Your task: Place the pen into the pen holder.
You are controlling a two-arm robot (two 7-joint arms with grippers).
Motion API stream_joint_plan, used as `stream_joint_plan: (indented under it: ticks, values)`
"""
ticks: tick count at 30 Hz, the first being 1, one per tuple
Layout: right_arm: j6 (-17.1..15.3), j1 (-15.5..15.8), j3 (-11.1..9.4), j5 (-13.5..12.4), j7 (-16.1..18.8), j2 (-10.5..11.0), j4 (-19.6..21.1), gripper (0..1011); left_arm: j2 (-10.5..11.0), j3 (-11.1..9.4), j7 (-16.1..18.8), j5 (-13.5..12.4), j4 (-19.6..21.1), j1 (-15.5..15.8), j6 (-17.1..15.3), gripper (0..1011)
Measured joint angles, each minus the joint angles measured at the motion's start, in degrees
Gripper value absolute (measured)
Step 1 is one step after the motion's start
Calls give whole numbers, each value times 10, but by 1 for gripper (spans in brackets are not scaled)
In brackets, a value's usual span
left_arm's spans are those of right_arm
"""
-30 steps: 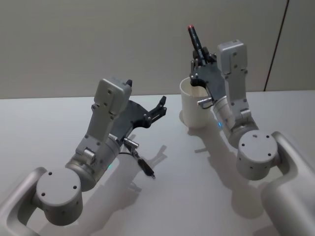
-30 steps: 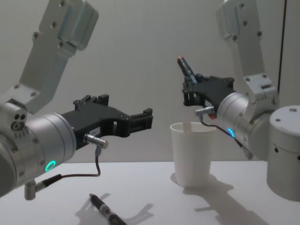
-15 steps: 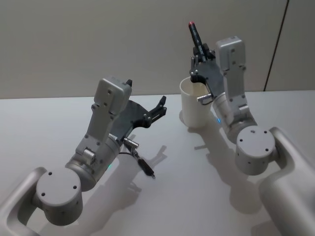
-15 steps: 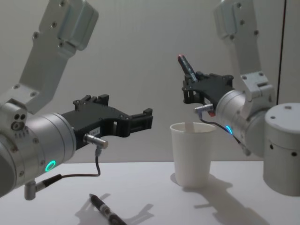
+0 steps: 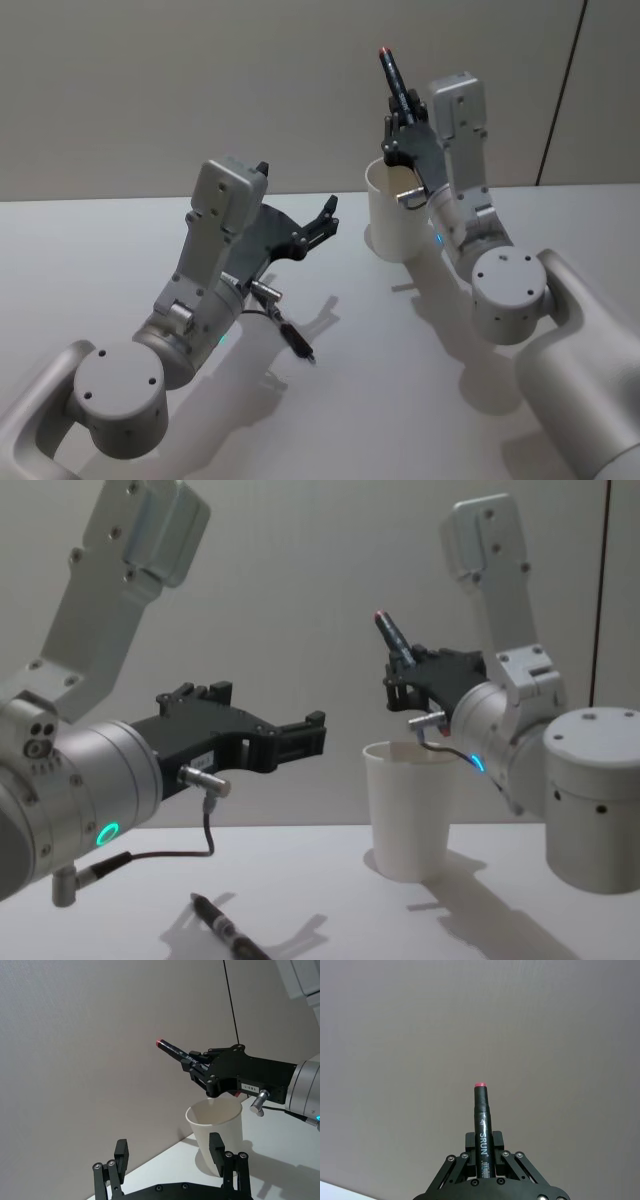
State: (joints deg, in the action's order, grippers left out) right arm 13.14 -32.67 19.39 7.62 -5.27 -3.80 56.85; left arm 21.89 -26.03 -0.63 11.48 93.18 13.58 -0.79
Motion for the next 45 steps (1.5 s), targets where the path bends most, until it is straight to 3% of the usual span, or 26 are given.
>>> stream_joint_plan:
  ticks: [12,34,41,45]
  values:
    - [16,-21,-3,3,4,-8,-43,187,0,0,0,0,0,0,0,1001]
    - [25,-30,-5,1,7,-11,-61,187,0,0,0,0,0,0,0,1001]
    - [26,-31,-5,1,7,-11,-63,331,0,0,0,0,0,0,0,1001]
    - [26,-31,-5,1,7,-12,-63,487,0,0,0,0,0,0,0,1001]
